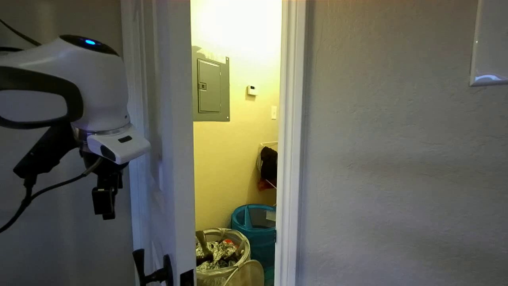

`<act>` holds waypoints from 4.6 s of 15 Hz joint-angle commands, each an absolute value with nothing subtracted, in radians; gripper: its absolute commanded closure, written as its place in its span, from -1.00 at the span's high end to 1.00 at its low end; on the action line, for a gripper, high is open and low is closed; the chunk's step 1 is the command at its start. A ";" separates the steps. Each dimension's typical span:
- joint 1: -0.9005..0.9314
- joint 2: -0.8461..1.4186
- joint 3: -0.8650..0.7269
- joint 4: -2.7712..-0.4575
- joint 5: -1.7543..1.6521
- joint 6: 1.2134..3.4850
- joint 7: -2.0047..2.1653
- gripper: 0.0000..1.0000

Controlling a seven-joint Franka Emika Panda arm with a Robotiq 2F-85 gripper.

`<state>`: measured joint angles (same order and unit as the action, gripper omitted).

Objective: Open the door

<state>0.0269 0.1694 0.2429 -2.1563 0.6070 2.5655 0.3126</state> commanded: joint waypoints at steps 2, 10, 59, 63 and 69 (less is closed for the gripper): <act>0.053 0.025 0.148 -2.276 0.517 2.476 0.451 1.00; 0.010 -0.147 0.063 -2.425 0.097 2.385 0.977 1.00; -0.296 0.487 -0.024 -1.771 1.149 2.109 -0.370 1.00; -0.286 0.475 -0.049 -1.795 1.145 2.062 -0.390 1.00; -0.258 0.439 -0.075 -1.862 1.060 2.006 -0.358 1.00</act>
<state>-0.2835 0.4950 -0.0501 -1.7819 1.1060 2.0461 -0.3634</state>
